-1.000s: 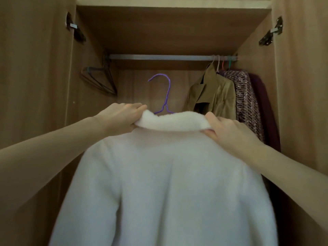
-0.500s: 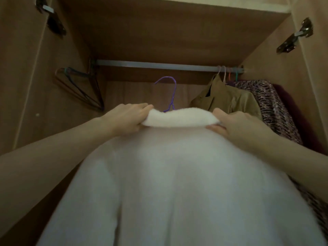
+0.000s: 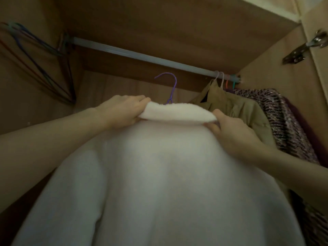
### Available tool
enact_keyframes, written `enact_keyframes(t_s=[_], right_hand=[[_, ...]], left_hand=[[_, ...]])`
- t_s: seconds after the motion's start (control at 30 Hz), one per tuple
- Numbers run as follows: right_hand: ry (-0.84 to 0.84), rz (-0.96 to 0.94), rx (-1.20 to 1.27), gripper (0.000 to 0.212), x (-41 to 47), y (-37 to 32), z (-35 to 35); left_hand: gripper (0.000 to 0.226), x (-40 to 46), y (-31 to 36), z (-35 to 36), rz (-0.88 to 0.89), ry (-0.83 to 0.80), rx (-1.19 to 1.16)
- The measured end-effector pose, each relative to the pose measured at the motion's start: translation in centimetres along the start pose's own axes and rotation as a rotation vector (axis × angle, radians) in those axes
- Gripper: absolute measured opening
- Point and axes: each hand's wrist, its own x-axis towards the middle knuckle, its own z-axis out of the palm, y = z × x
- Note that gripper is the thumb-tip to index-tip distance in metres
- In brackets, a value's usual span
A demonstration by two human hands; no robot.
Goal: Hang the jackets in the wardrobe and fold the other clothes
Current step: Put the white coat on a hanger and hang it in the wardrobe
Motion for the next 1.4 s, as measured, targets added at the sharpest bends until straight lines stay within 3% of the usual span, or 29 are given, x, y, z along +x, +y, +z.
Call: enact_keyframes(t_s=[0.37,0.57,0.7,0.8,0.87,0.93,1.03,1.27,1.4], right_hand=[[0.123,-0.076,-0.367,0.019,3.3,3.9,-0.7],[0.176,-0.095,-0.549,0.023,5.1,5.3,-2.0],[0.208,-0.038,-0.579,0.028,6.8,5.8,-3.5],[0.228,0.025,-0.57,0.028,8.0,5.7,-4.7],[0.234,0.065,-0.58,0.029,8.7,6.0,-5.3],[0.234,0.103,-0.593,0.03,9.5,6.3,-5.4],[0.25,0.147,-0.628,0.029,11.1,6.9,-5.4],[0.3,0.305,-0.667,0.034,16.5,8.3,-5.6],[0.233,0.366,-0.67,0.033,18.0,8.6,-3.3]], left_hand=[[0.038,5.7,2.9,4.6,-0.013,0.082,-0.076],[0.034,9.8,4.7,7.4,-0.095,0.206,-0.055],[0.044,12.6,5.8,7.7,-0.347,0.35,-0.209],[0.082,14.4,6.1,6.8,-0.702,0.156,-0.518],[0.085,15.5,6.4,6.8,-0.761,0.035,-0.671],[0.071,16.7,7.0,7.1,-0.74,0.074,-0.804],[0.053,18.4,8.3,8.0,-0.57,0.078,-0.975],[0.072,19.8,10.3,10.8,-0.21,-0.074,-0.837],[0.061,18.9,10.6,13.1,-0.151,-0.196,-0.836]])
